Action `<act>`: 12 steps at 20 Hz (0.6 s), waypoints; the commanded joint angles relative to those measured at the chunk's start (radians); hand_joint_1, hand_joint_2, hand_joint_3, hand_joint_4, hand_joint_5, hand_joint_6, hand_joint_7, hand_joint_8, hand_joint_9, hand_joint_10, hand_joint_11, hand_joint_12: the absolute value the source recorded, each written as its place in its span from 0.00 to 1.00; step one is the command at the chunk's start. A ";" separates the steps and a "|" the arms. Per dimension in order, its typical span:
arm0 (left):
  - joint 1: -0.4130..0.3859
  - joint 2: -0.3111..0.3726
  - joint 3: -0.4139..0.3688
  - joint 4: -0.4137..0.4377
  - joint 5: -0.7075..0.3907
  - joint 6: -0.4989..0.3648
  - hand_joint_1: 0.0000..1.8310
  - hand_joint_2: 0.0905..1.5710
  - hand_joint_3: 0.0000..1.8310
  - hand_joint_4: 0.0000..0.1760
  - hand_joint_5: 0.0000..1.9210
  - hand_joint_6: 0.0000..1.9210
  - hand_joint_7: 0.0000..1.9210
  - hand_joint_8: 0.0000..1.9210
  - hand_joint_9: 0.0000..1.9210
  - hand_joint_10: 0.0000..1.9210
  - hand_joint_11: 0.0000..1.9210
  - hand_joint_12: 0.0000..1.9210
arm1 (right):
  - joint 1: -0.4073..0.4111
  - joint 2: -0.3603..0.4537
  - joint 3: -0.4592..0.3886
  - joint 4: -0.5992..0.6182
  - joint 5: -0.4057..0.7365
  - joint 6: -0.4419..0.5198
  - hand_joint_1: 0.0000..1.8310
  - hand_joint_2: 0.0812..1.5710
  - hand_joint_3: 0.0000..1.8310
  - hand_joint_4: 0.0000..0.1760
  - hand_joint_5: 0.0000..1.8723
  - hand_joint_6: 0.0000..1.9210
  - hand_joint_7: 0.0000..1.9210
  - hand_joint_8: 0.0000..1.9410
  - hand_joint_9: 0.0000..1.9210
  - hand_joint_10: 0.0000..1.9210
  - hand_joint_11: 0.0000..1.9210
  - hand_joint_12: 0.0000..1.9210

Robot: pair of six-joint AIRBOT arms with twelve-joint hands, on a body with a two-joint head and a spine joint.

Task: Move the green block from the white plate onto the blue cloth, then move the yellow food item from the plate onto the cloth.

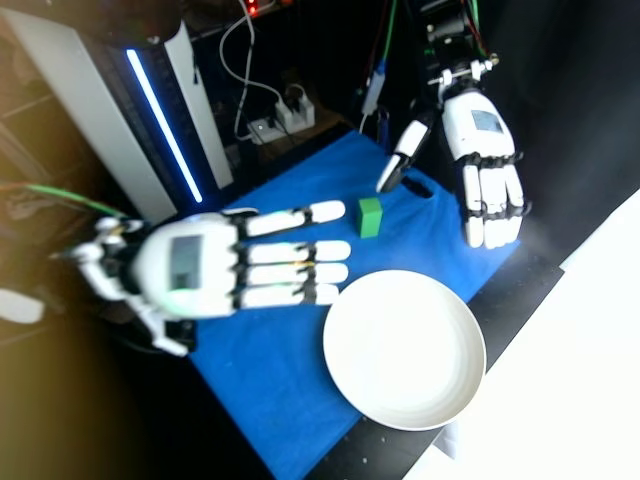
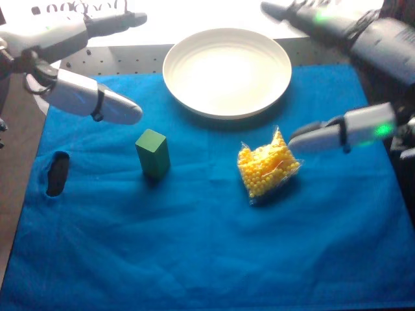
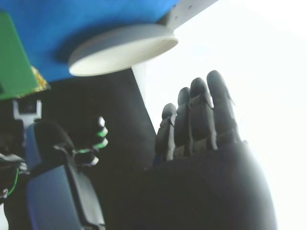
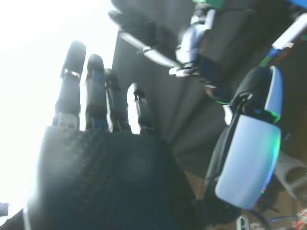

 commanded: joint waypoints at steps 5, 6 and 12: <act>0.068 0.072 -0.078 -0.137 -0.378 0.016 0.28 0.40 0.00 1.00 0.00 0.00 0.07 0.00 0.04 0.00 0.00 0.01 | 0.005 0.010 -0.003 0.105 0.215 0.004 0.47 0.38 0.00 1.00 0.00 0.00 0.00 0.00 0.02 0.00 0.00 0.09; 0.109 0.101 -0.119 -0.179 -0.481 0.039 0.28 0.42 0.00 0.93 0.00 0.00 0.05 0.00 0.02 0.00 0.00 0.00 | 0.003 0.015 -0.003 0.128 0.241 0.004 0.45 0.38 0.00 1.00 0.00 0.00 0.00 0.00 0.00 0.00 0.00 0.08; 0.116 0.121 -0.159 -0.170 -0.575 0.049 0.26 0.42 0.00 0.70 0.00 0.00 0.03 0.00 0.02 0.01 0.00 0.00 | 0.004 0.036 -0.010 0.168 0.306 0.004 0.47 0.39 0.00 1.00 0.00 0.00 0.04 0.00 0.07 0.00 0.00 0.27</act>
